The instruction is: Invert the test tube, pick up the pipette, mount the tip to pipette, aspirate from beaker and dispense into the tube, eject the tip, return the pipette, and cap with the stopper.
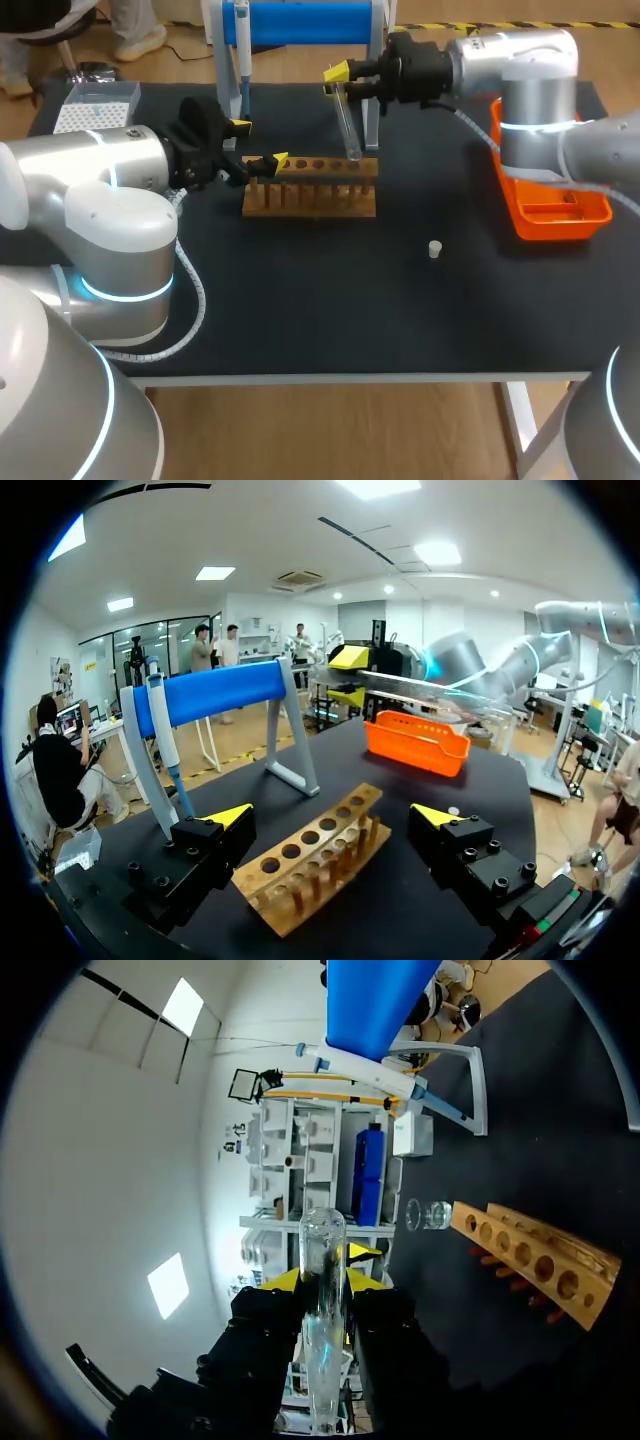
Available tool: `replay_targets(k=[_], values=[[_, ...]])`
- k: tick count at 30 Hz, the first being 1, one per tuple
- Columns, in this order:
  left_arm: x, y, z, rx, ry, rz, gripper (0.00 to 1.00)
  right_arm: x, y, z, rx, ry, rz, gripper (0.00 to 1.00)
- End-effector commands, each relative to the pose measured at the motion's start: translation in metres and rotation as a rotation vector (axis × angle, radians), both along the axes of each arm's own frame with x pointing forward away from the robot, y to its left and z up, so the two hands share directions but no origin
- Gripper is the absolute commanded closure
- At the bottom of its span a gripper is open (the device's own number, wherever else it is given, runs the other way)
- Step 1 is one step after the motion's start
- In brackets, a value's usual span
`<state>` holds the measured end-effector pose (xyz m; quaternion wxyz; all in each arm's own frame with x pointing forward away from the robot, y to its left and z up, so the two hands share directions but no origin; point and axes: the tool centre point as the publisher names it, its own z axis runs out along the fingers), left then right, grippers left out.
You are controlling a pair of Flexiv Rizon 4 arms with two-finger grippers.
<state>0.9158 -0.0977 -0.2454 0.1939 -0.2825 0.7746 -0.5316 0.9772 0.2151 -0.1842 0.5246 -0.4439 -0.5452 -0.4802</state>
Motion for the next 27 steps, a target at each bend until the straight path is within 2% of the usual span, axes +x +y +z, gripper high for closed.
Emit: replay_targets(k=[1,7,11,12,14,22,27], values=[[0.001,0.0,0.0,-0.004,-0.046,-0.014,0.0,-0.001,0.0,0.001,-0.003,-0.001,-0.002,1.0],[-0.008,-0.004,0.011,-0.009,-0.305,-0.109,0.0,-0.001,0.0,0.001,-0.003,-0.001,-0.002,1.0],[-0.015,-0.004,0.014,-0.031,-0.447,-0.185,0.0,-0.001,0.0,0.001,-0.003,-0.001,-0.002,1.0],[-0.016,-0.004,0.015,-0.033,-0.467,-0.196,0.0,-0.001,0.0,0.001,-0.003,-0.001,-0.002,1.0],[-0.018,-0.004,0.017,-0.067,-0.529,-0.249,0.0,-0.001,0.0,0.001,-0.003,-0.001,-0.002,1.0],[-0.016,-0.005,0.032,-0.122,-0.671,-0.452,0.0,-0.001,0.0,0.001,-0.003,-0.001,-0.002,1.0],[-0.018,-0.012,0.042,-0.088,-0.743,-0.559,0.0,-0.001,0.0,0.001,-0.003,-0.001,-0.002,1.0]])
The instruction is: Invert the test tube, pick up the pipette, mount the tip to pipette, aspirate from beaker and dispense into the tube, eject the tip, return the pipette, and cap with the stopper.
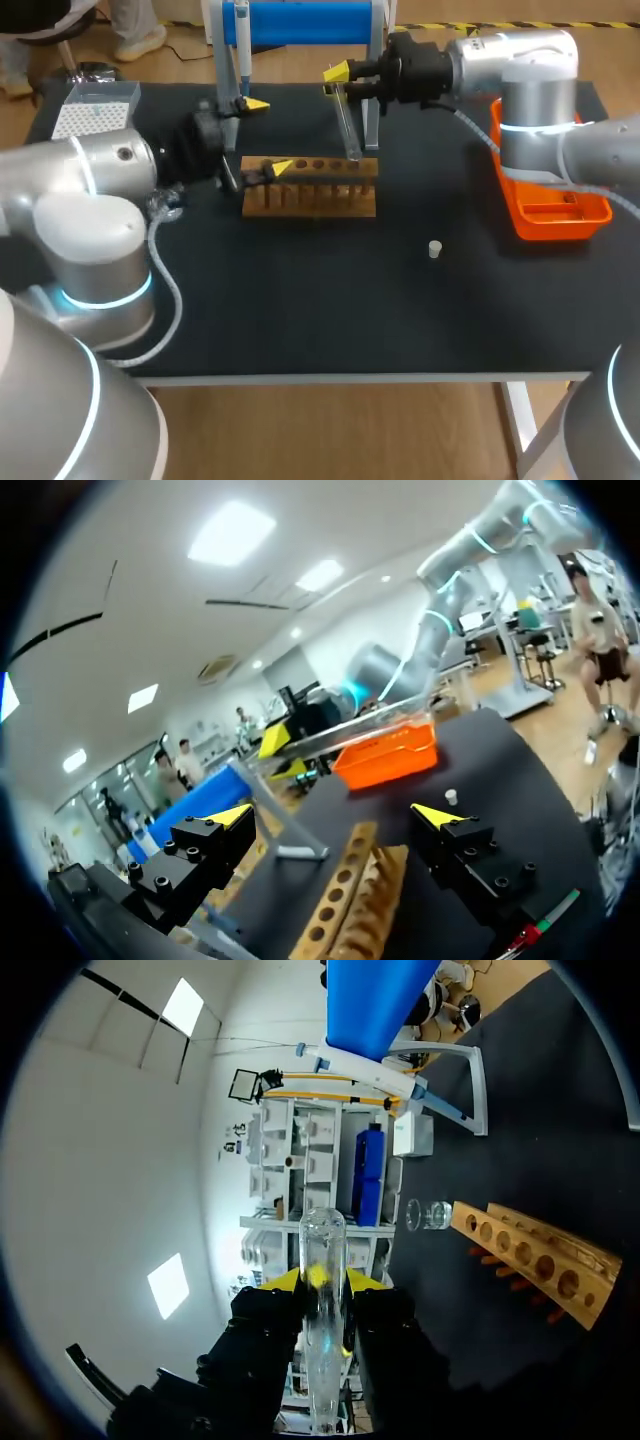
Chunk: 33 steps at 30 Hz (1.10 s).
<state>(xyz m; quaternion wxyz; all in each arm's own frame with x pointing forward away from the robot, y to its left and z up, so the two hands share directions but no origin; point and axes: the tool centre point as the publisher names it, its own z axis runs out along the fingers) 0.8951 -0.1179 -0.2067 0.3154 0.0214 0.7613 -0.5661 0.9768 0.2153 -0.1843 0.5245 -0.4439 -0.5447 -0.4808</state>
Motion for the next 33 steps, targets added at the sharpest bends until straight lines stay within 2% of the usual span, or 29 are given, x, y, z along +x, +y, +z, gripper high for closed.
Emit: replay_targets(k=[1,3,17,18,19,21,24,27,30,31,33], values=[[0.002,0.006,0.005,-0.146,-0.163,-0.257,0.0,-0.001,0.0,0.001,-0.004,-0.001,-0.001,1.0],[0.001,0.0,0.007,-0.121,-0.158,-0.255,0.0,-0.001,0.0,0.001,-0.004,-0.001,-0.001,1.0],[0.001,0.0,0.007,-0.121,-0.158,-0.255,0.0,-0.001,0.0,0.001,-0.004,-0.001,-0.001,1.0],[-0.003,-0.004,0.011,-0.122,-0.266,-0.291,0.0,-0.001,0.0,0.001,-0.004,-0.001,-0.001,1.0],[-0.005,-0.007,0.015,-0.089,-0.354,-0.298,0.0,-0.001,0.0,0.001,-0.004,-0.001,-0.001,1.0],[-0.01,-0.013,0.021,-0.068,-0.531,-0.34,0.0,-0.001,0.0,0.001,-0.004,-0.001,-0.001,1.0],[-0.014,-0.019,0.027,-0.028,-0.696,-0.384,0.0,-0.001,0.0,0.001,-0.004,-0.001,-0.001,1.0],[-0.011,-0.022,0.03,0.007,-0.801,-0.415,0.0,-0.001,0.0,0.001,-0.004,-0.001,-0.001,1.0],[-0.007,-0.024,0.033,0.051,-0.849,-0.388,0.0,-0.001,0.0,0.001,-0.004,-0.001,-0.001,1.0],[-0.004,-0.023,0.034,0.04,-0.824,-0.36,0.0,-0.001,0.0,0.001,-0.004,-0.001,-0.001,1.0],[-0.004,-0.023,0.034,0.04,-0.824,-0.36,0.0,-0.001,0.0,0.001,-0.004,-0.001,-0.001,1.0]])
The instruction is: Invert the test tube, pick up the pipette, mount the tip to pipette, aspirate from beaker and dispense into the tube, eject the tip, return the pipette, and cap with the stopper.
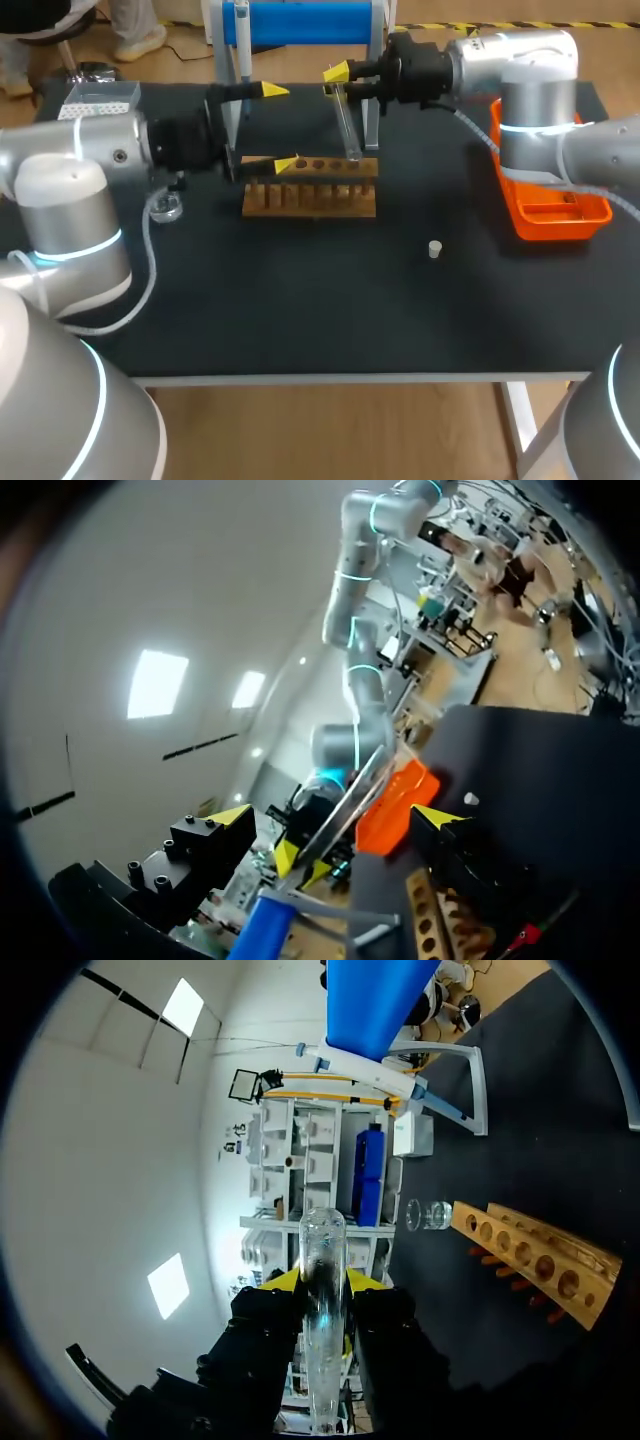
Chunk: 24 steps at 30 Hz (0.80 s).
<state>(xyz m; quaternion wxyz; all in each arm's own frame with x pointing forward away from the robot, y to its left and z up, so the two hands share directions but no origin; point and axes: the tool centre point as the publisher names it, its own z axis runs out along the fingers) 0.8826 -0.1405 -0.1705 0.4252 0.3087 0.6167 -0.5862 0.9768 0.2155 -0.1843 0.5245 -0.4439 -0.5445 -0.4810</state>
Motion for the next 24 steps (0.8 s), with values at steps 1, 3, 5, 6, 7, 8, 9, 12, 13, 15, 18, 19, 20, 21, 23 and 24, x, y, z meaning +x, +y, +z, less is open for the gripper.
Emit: replay_targets(k=[1,3,5,6,7,8,9,12,13,15,18,19,20,21,23,24], values=[[0.008,-0.001,-0.002,0.022,-0.235,-0.011,0.0,-0.001,-0.001,0.001,-0.005,-0.001,-0.001,1.0],[0.008,-0.001,-0.002,0.022,-0.235,-0.011,0.0,-0.001,-0.001,0.001,-0.005,-0.001,-0.001,1.0],[0.008,-0.001,-0.002,0.022,-0.235,-0.011,0.0,-0.001,-0.001,0.001,-0.005,-0.001,-0.001,1.0],[0.008,-0.001,-0.002,0.022,-0.235,-0.011,0.0,-0.001,-0.001,0.001,-0.005,-0.001,-0.001,1.0],[0.008,-0.001,-0.002,0.022,-0.235,-0.011,0.0,-0.001,-0.001,0.001,-0.005,-0.001,-0.001,1.0],[0.008,-0.001,-0.002,0.022,-0.235,-0.011,0.0,-0.001,-0.001,0.001,-0.005,-0.001,-0.001,1.0],[0.008,-0.001,-0.002,0.022,-0.235,-0.011,0.0,-0.001,-0.001,0.001,-0.005,-0.001,-0.001,1.0],[0.008,-0.001,-0.002,0.022,-0.235,-0.011,0.0,-0.001,-0.001,0.001,-0.005,-0.001,-0.001,1.0],[0.008,-0.001,-0.002,0.022,-0.235,-0.011,0.0,-0.001,-0.001,0.001,-0.005,-0.001,-0.001,1.0],[0.008,-0.001,-0.002,0.022,-0.235,-0.011,0.0,-0.001,-0.001,0.001,-0.005,-0.001,-0.001,1.0],[0.002,-0.01,-0.003,0.085,-0.346,-0.008,0.0,-0.001,-0.001,0.001,-0.005,-0.001,-0.001,1.0],[0.0,-0.012,-0.003,0.095,-0.384,-0.018,0.0,-0.001,-0.001,0.001,-0.005,-0.001,-0.001,1.0],[-0.002,-0.015,-0.004,0.114,-0.407,-0.023,0.0,-0.001,-0.001,0.001,-0.005,-0.001,-0.001,1.0],[-0.003,-0.017,-0.005,0.126,-0.425,-0.031,0.0,-0.001,-0.001,0.001,-0.005,-0.001,-0.001,1.0],[-0.006,-0.022,-0.007,0.136,-0.47,-0.033,0.0,-0.001,-0.001,0.001,-0.005,-0.001,-0.001,1.0],[-0.007,-0.024,-0.008,0.137,-0.492,-0.028,0.0,-0.001,-0.001,0.001,-0.005,-0.001,-0.001,1.0]])
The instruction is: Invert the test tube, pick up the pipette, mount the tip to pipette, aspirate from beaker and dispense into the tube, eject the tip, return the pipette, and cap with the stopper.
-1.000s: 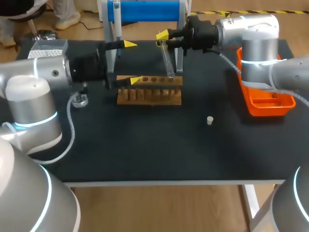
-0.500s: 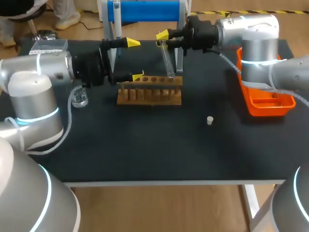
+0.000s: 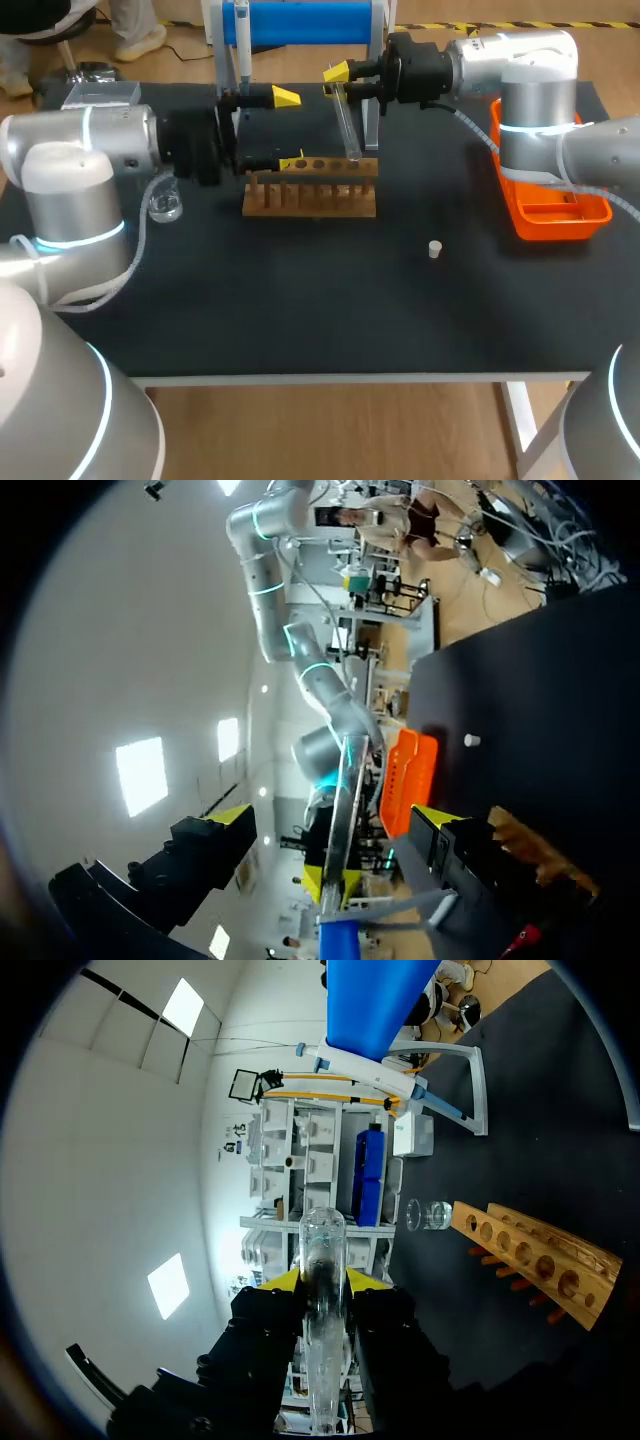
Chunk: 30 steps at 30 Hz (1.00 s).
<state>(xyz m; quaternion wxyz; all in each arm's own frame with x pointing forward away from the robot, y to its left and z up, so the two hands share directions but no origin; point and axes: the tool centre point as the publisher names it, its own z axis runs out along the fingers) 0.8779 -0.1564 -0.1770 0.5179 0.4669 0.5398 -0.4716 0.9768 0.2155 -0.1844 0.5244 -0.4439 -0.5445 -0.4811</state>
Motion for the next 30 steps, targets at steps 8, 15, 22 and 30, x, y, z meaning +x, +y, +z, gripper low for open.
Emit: replay_targets(k=[8,15,22,30], values=[[-0.012,-0.027,-0.001,0.032,-0.147,0.005,0.0,-0.001,-0.001,0.001,-0.005,-0.001,-0.001,1.0],[-0.017,-0.046,0.0,0.017,-0.157,0.029,0.0,-0.001,-0.001,0.001,-0.005,-0.001,-0.001,1.0],[-0.014,-0.068,-0.002,0.015,-0.141,0.03,0.0,-0.001,-0.001,0.001,-0.005,-0.001,-0.001,1.0],[-0.01,-0.085,-0.002,0.014,-0.138,0.019,0.0,-0.001,-0.001,0.001,-0.005,-0.001,-0.001,1.0]])
